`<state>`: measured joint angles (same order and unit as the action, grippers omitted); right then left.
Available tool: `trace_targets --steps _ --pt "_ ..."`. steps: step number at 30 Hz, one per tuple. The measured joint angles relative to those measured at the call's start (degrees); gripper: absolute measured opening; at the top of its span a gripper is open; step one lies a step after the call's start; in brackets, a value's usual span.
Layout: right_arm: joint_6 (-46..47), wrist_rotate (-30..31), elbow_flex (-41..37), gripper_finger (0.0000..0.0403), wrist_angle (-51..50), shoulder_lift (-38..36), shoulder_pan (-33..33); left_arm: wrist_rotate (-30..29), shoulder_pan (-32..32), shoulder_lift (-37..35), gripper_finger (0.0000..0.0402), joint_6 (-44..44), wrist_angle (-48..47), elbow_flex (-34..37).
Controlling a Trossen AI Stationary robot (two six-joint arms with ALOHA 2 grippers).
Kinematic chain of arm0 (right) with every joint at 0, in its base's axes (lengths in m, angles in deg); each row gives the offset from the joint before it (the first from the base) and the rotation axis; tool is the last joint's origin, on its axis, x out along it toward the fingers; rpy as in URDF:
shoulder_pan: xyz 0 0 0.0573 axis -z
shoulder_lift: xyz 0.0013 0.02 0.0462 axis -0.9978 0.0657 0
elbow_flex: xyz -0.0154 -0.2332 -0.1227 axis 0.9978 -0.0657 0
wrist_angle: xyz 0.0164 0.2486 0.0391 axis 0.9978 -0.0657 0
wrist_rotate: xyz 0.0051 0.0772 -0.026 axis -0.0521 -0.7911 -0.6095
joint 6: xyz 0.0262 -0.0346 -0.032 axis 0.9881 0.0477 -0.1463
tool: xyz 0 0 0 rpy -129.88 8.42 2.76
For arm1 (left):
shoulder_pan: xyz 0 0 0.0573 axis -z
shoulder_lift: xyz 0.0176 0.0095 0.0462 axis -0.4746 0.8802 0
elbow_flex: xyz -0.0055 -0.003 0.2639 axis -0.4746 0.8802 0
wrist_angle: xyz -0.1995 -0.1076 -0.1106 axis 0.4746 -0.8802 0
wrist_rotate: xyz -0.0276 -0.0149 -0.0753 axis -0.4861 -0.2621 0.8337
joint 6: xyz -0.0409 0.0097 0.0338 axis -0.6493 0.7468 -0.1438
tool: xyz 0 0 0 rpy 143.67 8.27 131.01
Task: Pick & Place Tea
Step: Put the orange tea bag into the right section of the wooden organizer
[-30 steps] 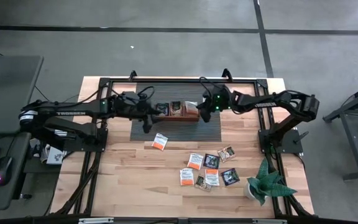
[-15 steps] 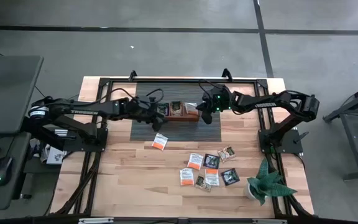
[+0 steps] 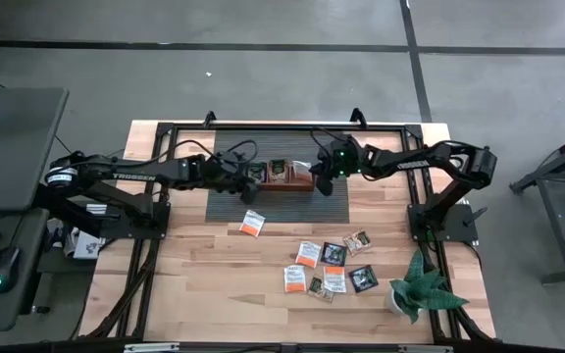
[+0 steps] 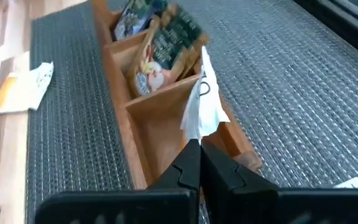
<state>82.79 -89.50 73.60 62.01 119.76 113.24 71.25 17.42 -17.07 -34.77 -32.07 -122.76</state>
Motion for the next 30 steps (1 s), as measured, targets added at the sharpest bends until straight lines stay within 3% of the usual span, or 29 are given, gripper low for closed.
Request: trace_targets --steps 7,16,24,30 --pt "0.72 2.24 0.0 0.0033 0.46 -0.02 0.02 0.68 -0.62 0.0 0.0193 1.64 -2.58 0.0" --pt "6.1 -1.18 0.01 0.0134 -0.04 -0.42 0.02 6.54 -4.57 0.0 0.0193 3.83 -8.06 -0.02" --pt "13.86 -5.93 2.64 0.0178 -0.02 -2.79 -3.58 17.33 -6.63 0.0 0.0193 6.93 -11.86 2.01" --pt "10.21 2.04 6.99 0.0178 -2.74 -2.74 -12.47 17.27 -5.88 -0.02 0.0193 6.79 -11.74 6.26"
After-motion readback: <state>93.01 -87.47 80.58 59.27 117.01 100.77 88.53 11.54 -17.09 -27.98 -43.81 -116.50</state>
